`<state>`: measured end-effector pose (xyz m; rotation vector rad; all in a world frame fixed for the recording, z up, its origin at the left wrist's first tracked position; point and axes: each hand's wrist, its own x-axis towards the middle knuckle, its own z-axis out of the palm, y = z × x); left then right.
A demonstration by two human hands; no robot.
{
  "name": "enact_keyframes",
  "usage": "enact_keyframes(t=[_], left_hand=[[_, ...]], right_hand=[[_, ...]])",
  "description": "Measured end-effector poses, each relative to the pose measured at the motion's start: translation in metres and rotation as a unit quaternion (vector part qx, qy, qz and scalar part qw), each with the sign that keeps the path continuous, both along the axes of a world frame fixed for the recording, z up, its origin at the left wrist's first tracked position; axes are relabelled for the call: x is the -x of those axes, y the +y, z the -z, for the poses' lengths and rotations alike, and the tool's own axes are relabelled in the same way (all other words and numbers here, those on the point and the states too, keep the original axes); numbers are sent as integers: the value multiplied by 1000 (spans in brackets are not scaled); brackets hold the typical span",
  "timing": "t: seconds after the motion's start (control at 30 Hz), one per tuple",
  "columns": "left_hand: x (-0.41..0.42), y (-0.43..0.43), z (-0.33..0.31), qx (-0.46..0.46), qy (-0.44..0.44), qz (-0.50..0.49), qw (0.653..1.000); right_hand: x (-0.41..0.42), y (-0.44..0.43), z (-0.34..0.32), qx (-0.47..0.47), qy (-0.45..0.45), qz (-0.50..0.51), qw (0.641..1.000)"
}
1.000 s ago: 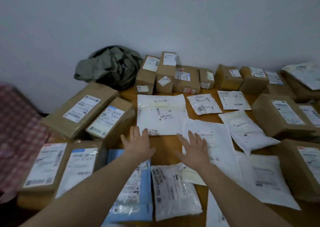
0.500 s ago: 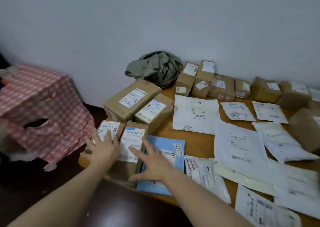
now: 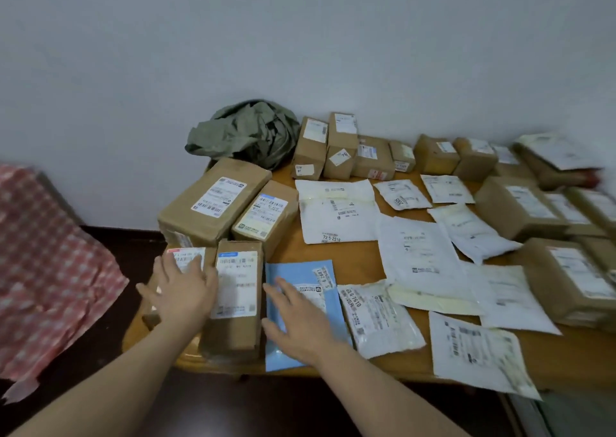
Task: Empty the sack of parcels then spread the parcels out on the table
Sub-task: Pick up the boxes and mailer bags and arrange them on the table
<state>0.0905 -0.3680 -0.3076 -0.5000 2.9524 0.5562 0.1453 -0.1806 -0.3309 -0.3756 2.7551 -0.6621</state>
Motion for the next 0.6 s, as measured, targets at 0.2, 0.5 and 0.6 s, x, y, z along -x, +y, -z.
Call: enact_keyframes(t=[0.2,0.5,0.6], left_hand=[[8,63,-18,-4,111,148,983],[-12,145,9,-68,10,345,936],[-20,168,18,-62,-17,352,934]], right_hand=[[-37,48,35,-164,-150,82,971],[-46,118,33,-103,-42,302,947],[-47,130,37,-75,-116,302,943]])
